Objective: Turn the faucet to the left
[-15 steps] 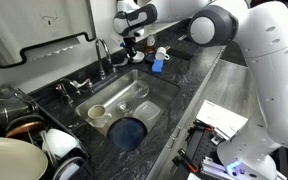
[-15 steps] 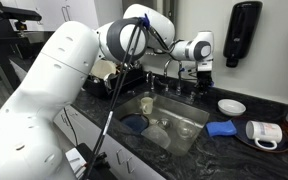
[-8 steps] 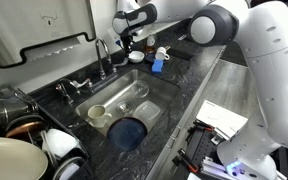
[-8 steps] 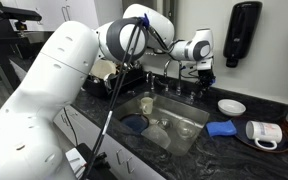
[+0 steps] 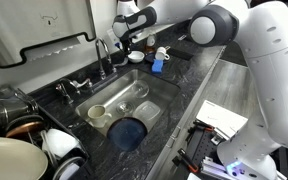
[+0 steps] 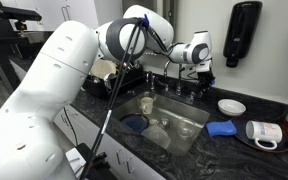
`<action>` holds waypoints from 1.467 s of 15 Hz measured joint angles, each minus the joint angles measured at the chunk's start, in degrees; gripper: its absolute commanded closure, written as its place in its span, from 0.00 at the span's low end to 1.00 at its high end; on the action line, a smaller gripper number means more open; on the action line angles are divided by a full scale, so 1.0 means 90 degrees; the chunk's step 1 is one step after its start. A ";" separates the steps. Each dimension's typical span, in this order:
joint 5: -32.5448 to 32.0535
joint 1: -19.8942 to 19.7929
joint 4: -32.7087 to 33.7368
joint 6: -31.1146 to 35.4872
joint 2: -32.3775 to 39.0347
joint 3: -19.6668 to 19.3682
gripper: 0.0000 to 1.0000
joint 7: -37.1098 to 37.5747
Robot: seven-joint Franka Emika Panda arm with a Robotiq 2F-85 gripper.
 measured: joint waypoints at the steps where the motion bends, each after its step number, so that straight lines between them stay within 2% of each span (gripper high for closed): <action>1: -0.0008 0.0001 -0.0005 -0.0163 0.0000 -0.0001 1.00 0.0000; 5: 0.0067 -0.0045 0.0018 -0.0784 -0.0013 0.0074 1.00 -0.0251; 12: 0.0672 -0.0320 0.0019 -0.0857 -0.0076 0.0368 1.00 -0.1172; 15: 0.0890 -0.0333 0.0021 -0.1126 -0.0097 0.0552 1.00 -0.1447; 19: 0.0937 -0.0300 0.0031 -0.1753 -0.0099 0.0690 1.00 -0.1557; 22: 0.0937 -0.0285 0.0031 -0.1837 -0.0099 0.0679 1.00 -0.1511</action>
